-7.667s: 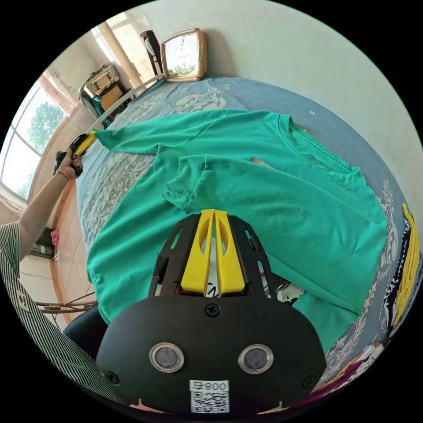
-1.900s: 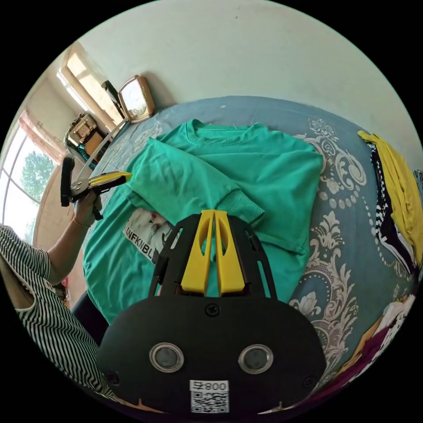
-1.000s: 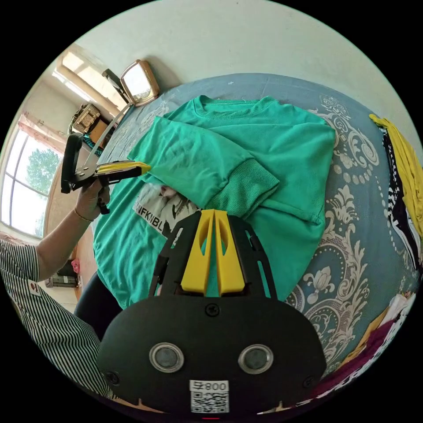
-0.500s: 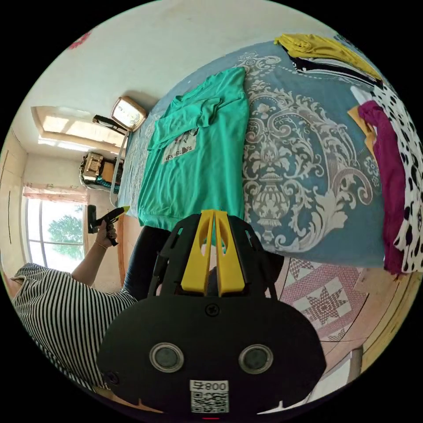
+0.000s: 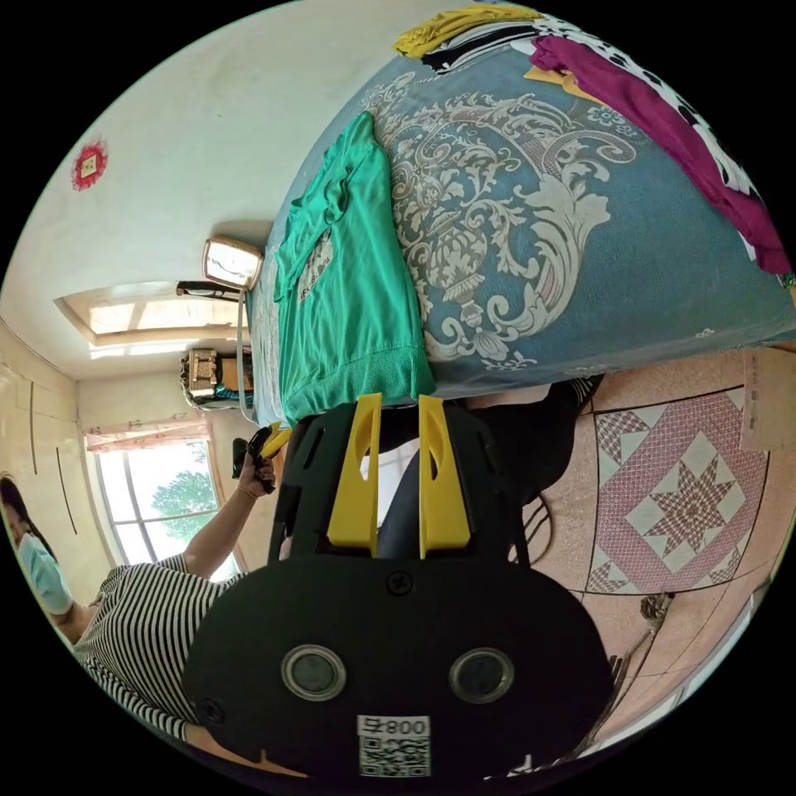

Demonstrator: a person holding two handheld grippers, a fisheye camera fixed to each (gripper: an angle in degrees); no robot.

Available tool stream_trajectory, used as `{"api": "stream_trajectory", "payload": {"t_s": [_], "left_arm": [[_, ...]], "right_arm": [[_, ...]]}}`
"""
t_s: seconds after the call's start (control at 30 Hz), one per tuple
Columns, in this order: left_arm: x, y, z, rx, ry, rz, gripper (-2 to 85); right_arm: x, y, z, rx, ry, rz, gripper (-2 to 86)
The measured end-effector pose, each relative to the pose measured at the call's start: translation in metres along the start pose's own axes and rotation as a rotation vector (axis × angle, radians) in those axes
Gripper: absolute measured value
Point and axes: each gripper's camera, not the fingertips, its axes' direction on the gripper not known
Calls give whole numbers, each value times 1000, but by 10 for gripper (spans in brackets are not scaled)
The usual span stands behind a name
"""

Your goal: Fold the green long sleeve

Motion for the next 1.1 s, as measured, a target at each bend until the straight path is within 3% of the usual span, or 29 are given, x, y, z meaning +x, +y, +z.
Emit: {"api": "stream_trajectory", "payload": {"t_s": [0.63, 0.97, 1.1], "left_arm": [[-89, -5, 24, -61, 24, -47, 96], [-127, 36, 11, 17, 218, -13, 26], [-133, 55, -6, 82, 319, 28, 21]], "right_arm": [[57, 7, 34, -76, -18, 117, 75], [68, 45, 20, -102, -70, 58, 18], [71, 67, -7, -42, -193, 27, 11]]}}
